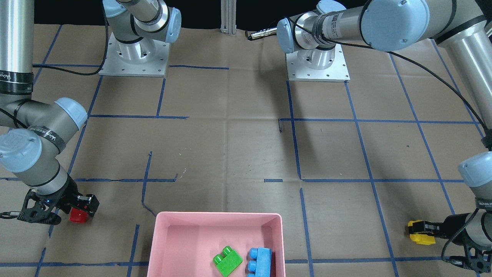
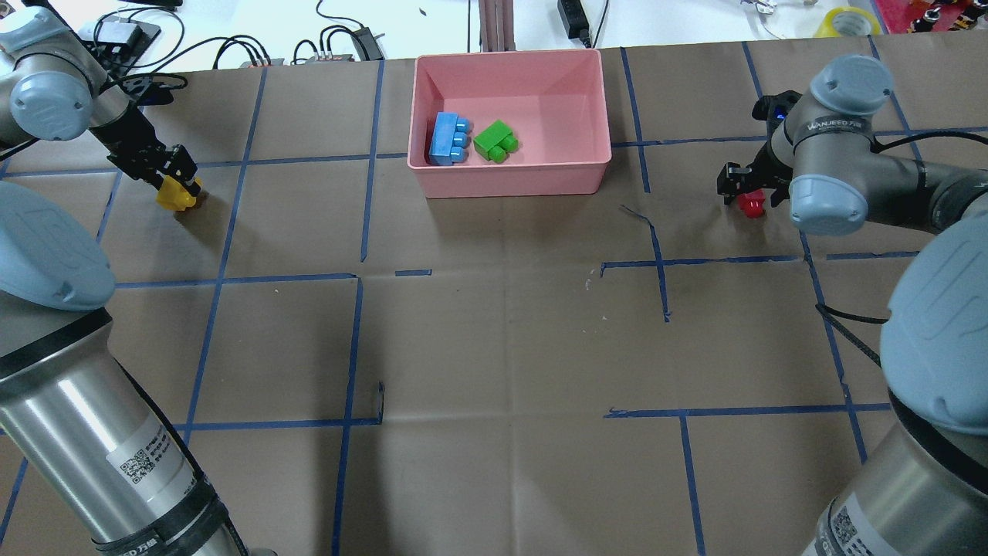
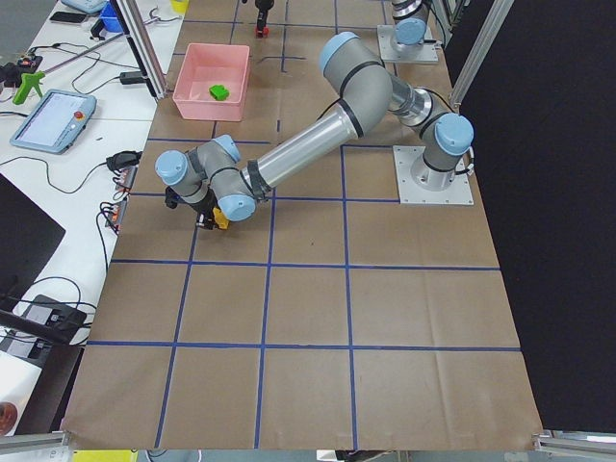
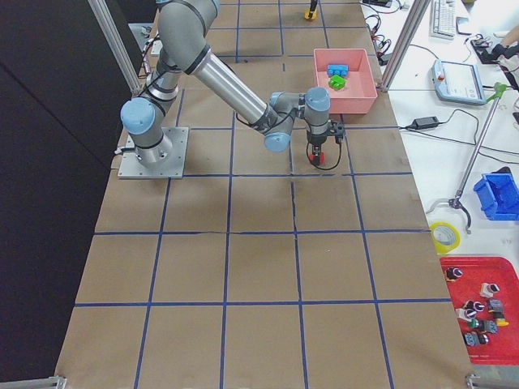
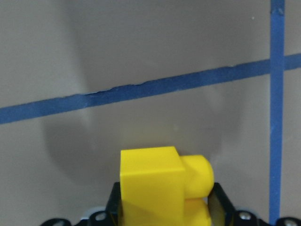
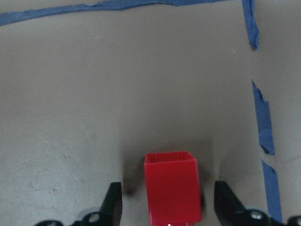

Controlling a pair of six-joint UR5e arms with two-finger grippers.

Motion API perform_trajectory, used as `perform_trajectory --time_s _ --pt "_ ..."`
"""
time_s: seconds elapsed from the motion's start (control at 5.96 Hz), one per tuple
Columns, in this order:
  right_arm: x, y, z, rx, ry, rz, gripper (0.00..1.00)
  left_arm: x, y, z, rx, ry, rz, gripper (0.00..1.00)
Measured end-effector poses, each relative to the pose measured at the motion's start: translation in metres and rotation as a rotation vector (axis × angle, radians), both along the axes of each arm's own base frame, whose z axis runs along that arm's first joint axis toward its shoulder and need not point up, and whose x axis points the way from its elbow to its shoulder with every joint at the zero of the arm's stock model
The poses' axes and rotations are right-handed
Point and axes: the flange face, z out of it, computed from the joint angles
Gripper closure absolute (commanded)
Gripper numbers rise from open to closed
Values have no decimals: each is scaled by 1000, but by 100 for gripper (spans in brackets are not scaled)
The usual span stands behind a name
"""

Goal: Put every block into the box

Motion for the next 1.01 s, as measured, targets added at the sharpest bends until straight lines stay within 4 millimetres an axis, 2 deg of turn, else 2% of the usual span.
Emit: perform_trajectory --time_s 0.17,0.34,0.5,0.67,0.84,1.01 --pt "-1 -1 1 -3 1 1 92 -2 -2 38 -34 -32 7 94" --pt "-2 -1 2 -6 2 0 94 -19 -5 96 -71 -75 31 95" --pt "-3 -2 7 -14 6 12 94 -62 -9 151 -92 -103 81 95" --pt "-4 -3 19 -30 16 36 94 -120 -13 185 -94 -110 145 95" --pt "-4 -4 37 -54 27 48 93 -194 -17 201 -90 -85 225 95" --pt "-3 -4 54 -81 35 53 93 -275 -18 203 -82 -49 292 95"
